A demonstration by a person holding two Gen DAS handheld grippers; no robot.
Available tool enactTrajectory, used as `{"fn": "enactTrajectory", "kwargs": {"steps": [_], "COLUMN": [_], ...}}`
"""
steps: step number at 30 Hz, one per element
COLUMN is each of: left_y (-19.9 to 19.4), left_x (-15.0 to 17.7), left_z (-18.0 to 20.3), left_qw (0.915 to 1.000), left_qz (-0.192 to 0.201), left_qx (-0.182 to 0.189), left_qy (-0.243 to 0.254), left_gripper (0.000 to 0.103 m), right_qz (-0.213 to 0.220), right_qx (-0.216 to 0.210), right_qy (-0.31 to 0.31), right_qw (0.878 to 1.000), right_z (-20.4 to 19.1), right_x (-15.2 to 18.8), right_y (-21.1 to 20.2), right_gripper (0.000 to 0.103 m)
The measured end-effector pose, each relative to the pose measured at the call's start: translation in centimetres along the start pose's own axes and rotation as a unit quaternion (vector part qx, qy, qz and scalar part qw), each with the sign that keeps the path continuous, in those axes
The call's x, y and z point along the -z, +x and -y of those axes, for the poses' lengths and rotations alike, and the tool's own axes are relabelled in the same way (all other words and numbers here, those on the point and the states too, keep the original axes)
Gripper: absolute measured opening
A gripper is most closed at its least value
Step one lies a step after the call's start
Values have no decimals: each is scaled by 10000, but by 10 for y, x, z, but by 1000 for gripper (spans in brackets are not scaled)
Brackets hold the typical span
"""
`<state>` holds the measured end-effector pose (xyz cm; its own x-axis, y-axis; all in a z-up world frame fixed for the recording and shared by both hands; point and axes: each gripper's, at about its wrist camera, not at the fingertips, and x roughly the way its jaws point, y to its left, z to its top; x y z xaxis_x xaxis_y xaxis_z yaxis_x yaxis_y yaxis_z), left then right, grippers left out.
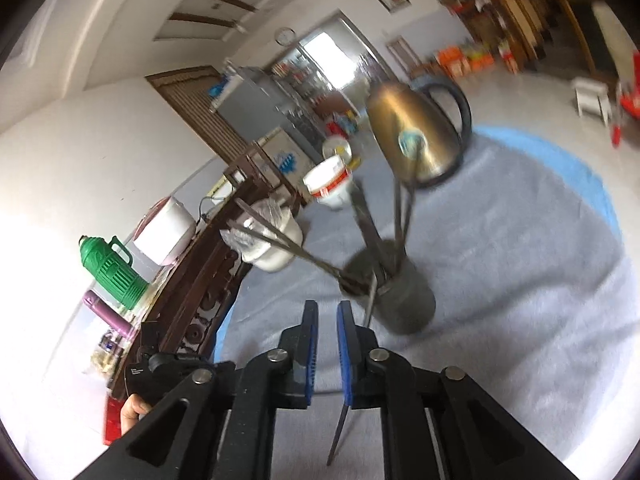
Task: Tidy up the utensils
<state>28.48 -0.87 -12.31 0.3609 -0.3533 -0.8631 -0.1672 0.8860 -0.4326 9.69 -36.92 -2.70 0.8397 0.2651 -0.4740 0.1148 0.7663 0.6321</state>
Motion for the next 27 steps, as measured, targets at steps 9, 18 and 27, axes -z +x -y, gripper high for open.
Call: {"fn": "enactTrajectory", "kwargs": {"steps": [9,18,27], "left_y": [15,28,45], "left_x": [17,15,10], "left_z": [-52,-68,-42], "left_qw": [9935,9852,9901], "left_qz": [-708,-844,-846], "left_qx": [333,327,133], "left_qy": [-830,-1454,-1109], "left_gripper": [24,43,18], "right_qz": [-489,-880,-467], "right_qx": [295,382,29], "right_qy": [188,587,101], "right_qw": [9982,9937,9989], "right_z": [15,34,16], "right_x": [19,25,27], "right_y": [52,109,84], "right_gripper": [40,11,7]}}
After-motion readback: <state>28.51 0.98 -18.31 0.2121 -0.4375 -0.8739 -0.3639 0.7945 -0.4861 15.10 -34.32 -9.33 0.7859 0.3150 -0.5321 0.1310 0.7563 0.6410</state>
